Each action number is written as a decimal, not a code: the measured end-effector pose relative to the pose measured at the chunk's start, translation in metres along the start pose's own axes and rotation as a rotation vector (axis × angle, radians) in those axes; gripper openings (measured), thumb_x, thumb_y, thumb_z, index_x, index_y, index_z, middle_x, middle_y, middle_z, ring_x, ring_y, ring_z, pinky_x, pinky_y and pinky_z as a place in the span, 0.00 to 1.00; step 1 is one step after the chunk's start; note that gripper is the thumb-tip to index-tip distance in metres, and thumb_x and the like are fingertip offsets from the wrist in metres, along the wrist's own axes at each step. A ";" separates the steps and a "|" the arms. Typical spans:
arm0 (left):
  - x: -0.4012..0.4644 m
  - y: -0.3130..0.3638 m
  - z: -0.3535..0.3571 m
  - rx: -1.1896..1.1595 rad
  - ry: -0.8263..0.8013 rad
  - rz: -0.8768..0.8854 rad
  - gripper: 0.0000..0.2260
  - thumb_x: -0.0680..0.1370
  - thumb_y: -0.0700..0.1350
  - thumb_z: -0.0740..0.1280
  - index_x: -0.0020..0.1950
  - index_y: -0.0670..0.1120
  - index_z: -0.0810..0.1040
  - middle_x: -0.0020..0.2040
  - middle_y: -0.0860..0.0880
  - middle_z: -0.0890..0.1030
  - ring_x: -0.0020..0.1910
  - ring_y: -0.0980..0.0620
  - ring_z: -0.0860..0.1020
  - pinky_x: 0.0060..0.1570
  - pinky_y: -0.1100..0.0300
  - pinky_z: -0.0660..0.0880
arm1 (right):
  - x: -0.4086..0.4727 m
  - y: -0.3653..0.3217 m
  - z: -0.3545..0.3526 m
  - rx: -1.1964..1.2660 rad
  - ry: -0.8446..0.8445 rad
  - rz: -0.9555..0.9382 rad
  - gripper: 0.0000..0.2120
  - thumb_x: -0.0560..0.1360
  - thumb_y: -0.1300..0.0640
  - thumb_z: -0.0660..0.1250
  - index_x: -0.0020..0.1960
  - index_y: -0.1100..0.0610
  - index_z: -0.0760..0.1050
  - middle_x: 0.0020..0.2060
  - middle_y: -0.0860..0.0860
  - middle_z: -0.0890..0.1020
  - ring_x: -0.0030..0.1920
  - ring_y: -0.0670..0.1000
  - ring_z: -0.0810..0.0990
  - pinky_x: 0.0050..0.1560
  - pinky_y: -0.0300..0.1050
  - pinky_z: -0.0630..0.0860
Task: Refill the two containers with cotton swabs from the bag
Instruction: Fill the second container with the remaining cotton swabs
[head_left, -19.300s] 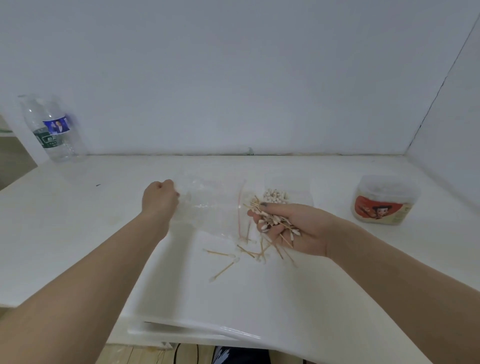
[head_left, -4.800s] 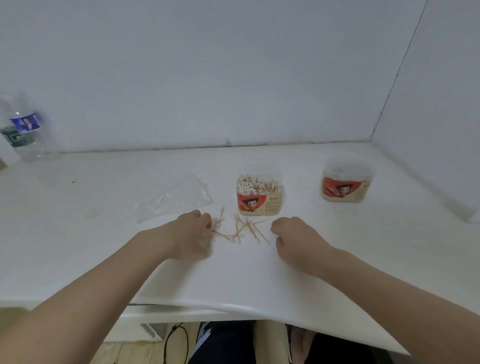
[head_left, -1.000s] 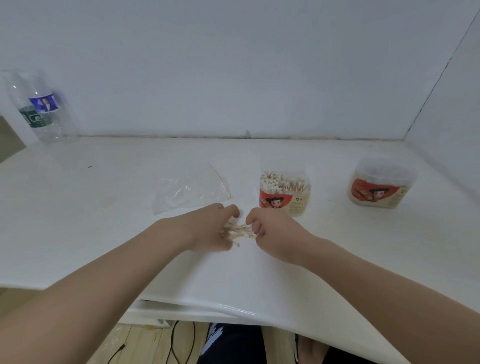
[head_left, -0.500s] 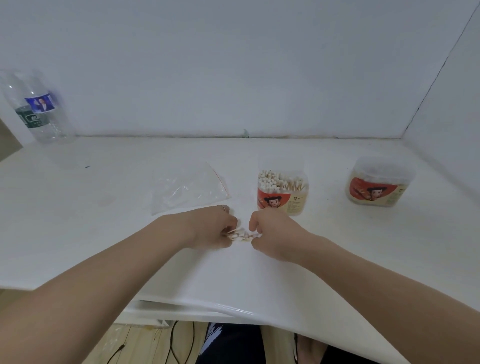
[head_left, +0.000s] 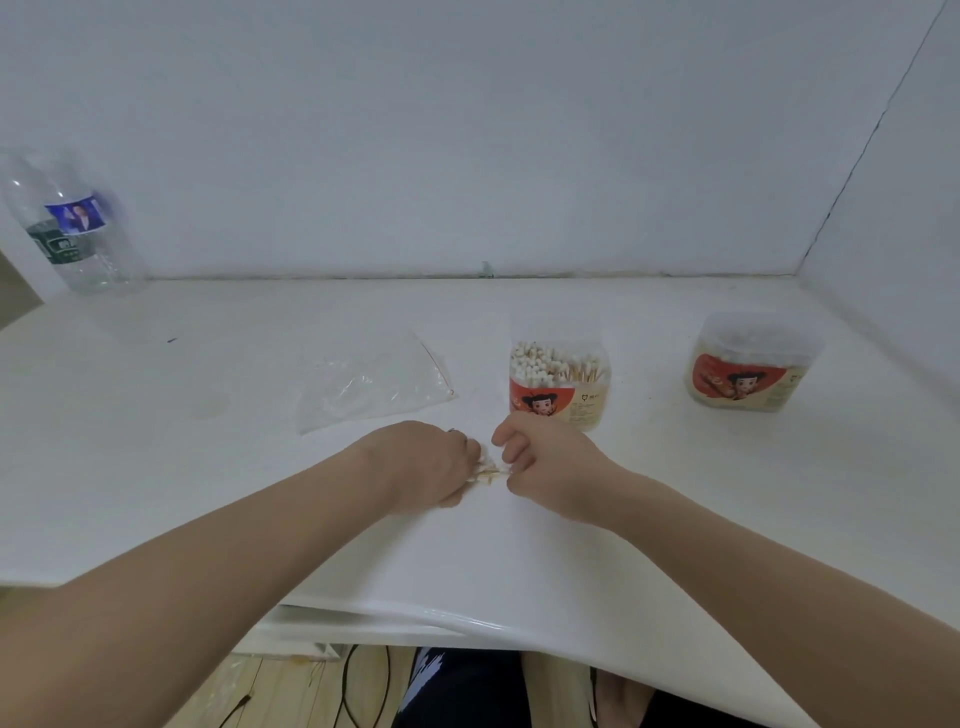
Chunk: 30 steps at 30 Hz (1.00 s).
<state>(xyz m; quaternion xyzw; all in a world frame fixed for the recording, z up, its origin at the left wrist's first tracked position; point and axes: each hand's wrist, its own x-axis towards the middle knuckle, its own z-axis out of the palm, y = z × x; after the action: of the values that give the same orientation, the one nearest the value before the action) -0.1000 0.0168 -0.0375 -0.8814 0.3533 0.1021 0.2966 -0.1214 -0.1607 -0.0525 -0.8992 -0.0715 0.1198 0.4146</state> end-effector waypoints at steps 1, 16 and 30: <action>0.001 0.000 0.000 -0.002 0.003 -0.004 0.15 0.86 0.49 0.51 0.64 0.39 0.68 0.55 0.41 0.76 0.39 0.43 0.70 0.29 0.54 0.61 | -0.001 0.001 0.000 -0.007 0.012 0.002 0.20 0.72 0.69 0.65 0.61 0.53 0.75 0.48 0.46 0.76 0.48 0.48 0.75 0.51 0.44 0.78; -0.007 0.002 -0.015 -0.826 0.364 -0.006 0.08 0.81 0.42 0.59 0.45 0.50 0.61 0.34 0.52 0.68 0.31 0.54 0.66 0.32 0.61 0.61 | -0.015 -0.013 -0.022 0.967 -0.022 0.063 0.15 0.82 0.53 0.62 0.60 0.63 0.76 0.59 0.57 0.81 0.62 0.52 0.81 0.66 0.47 0.76; 0.029 0.031 -0.043 -0.788 0.568 -0.104 0.08 0.86 0.52 0.52 0.56 0.48 0.62 0.40 0.50 0.71 0.39 0.45 0.72 0.38 0.52 0.65 | -0.013 -0.005 -0.052 1.087 0.168 0.030 0.09 0.77 0.65 0.65 0.52 0.72 0.77 0.44 0.59 0.75 0.49 0.56 0.76 0.59 0.51 0.75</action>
<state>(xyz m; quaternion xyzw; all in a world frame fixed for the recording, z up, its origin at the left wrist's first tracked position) -0.1015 -0.0429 -0.0279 -0.9361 0.3101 -0.0315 -0.1627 -0.1197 -0.1984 -0.0143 -0.5632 0.0469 0.0730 0.8218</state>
